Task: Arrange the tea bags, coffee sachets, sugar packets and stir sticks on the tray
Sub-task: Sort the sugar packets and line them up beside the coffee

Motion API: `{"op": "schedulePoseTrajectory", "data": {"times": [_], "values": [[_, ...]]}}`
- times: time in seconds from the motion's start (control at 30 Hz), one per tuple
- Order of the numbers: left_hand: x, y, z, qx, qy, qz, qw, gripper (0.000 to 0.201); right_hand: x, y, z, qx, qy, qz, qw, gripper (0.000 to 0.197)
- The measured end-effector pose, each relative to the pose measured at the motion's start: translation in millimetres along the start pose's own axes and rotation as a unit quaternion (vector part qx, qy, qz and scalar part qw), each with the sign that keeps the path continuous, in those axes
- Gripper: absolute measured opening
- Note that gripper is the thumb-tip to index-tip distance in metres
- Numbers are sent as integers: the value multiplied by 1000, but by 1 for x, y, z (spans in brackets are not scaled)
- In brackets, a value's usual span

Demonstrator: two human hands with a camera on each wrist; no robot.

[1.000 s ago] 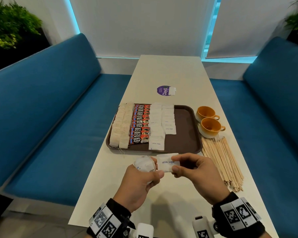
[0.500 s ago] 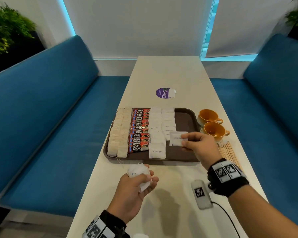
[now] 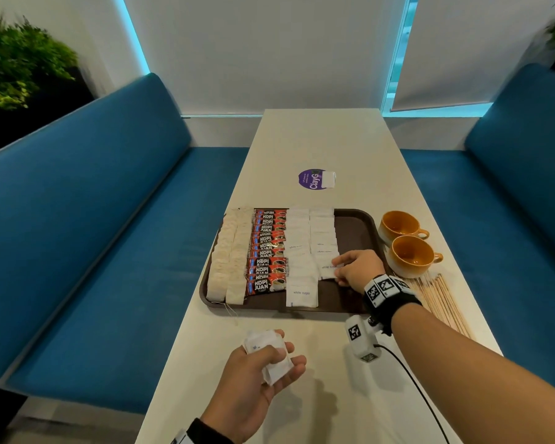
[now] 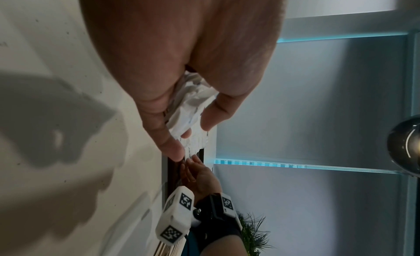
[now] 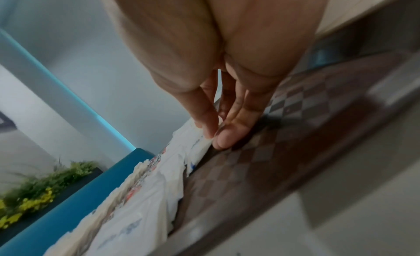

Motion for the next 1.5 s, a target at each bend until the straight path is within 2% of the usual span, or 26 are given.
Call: {"op": "schedulePoseTrajectory", "data": {"times": [0.3,0.43,0.57,0.67,0.77,0.93,1.1,1.27,1.43,1.5], "values": [[1,1,-3,24,7,-1,1000,29,6,-7,2,6,118,41,992,16],[-1,8,-5,59,32,-9,998,37,10,3,14,-15,75,46,996,13],[-3,16,-6,92,45,-20,995,48,25,34,26,-20,17,88,996,6],[-3,19,-8,114,37,-27,992,49,37,72,30,9,-41,123,991,5],[-3,26,-13,135,16,-36,990,42,37,116,23,66,-64,151,984,5],[0,41,-21,159,-45,-54,985,37,16,177,9,154,-140,153,966,13],[4,55,-27,152,-124,-77,978,36,10,224,7,176,-212,171,946,29],[10,62,-30,122,-190,-77,971,32,1,246,7,158,-239,190,939,30],[13,62,-30,90,-176,-83,977,31,-9,248,12,150,-289,162,932,18],[13,62,-28,79,-145,-85,983,32,-12,248,12,149,-310,151,927,20]]}}
Point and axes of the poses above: each hand's wrist, its own y-axis away from the middle knuckle, its own z-axis out of the back of the hand, x = y × z, the point moved 7 cm from there along -y, towards the middle knuckle, and after that the axes turned 5 degrees about z, right-handed, at the moved point
